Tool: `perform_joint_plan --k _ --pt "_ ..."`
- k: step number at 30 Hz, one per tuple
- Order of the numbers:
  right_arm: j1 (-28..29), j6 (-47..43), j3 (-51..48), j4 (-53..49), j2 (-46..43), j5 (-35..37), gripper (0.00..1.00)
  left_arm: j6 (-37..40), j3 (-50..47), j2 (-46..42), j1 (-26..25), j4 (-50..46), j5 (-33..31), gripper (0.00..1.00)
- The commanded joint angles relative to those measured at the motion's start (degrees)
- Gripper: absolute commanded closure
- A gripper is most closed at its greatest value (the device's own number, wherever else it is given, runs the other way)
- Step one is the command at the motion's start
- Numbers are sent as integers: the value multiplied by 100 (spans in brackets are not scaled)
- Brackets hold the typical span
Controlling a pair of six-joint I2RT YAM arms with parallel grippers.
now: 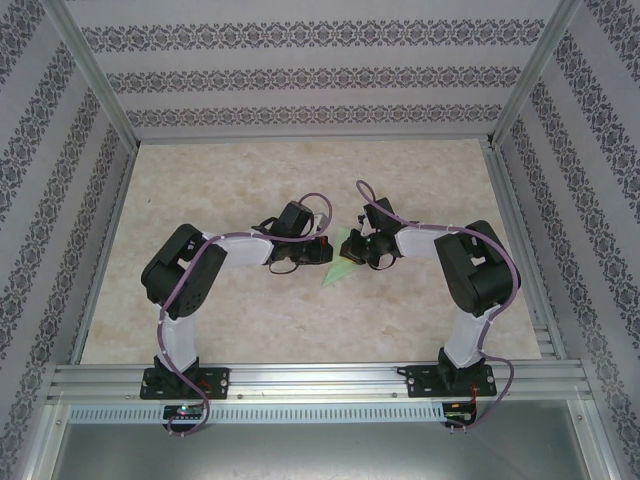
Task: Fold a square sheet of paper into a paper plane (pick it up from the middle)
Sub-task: Fourth fold the wing at the center of the table.
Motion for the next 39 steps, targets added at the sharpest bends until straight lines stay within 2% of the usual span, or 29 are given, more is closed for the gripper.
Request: perform_joint_plan --k 1,13,24,30,39 --pt "-28 0 -235 -208 222 443 94 -93 115 42 -23 262 200 99" --pt "-30 76 -267 -15 187 288 94 -54 298 471 -84 145 517 99" --pt "-237 -127 -449 915 -153 -375 92 353 441 676 -103 -1351 -420 100" --pt "-259 -344 -476 1087 -448 -544 91 397 379 660 -110 -1473 -533 100" --pt "-206 -497 -283 718 -20 -534 92 417 454 693 -130 -1592 -567 100"
